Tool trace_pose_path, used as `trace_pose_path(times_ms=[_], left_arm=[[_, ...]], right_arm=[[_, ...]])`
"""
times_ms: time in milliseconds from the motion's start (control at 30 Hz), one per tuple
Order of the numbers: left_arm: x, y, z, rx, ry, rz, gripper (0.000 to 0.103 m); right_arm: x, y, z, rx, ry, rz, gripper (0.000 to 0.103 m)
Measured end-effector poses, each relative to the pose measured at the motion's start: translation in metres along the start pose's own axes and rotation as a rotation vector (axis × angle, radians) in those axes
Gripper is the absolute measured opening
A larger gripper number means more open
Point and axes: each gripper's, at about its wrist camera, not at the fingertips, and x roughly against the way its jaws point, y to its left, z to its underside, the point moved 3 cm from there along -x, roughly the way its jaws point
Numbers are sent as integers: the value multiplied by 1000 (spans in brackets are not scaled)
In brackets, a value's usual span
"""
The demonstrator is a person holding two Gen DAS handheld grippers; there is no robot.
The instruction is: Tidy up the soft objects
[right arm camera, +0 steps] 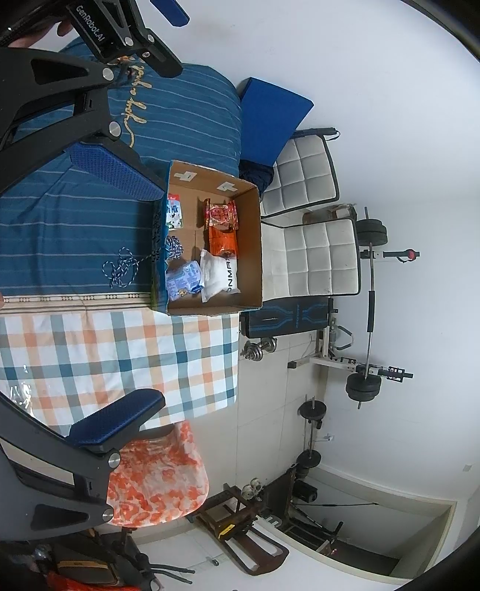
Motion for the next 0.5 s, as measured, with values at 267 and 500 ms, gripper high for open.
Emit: trace_pose_path(times_ms=[267, 500], left_arm=[[-2, 0, 3, 2, 3, 8, 103], [-3, -1, 4, 2, 4, 9, 103]], right_arm=[[-1, 0, 2, 0, 4, 1, 103], [-1, -1, 2, 1, 4, -2, 103]])
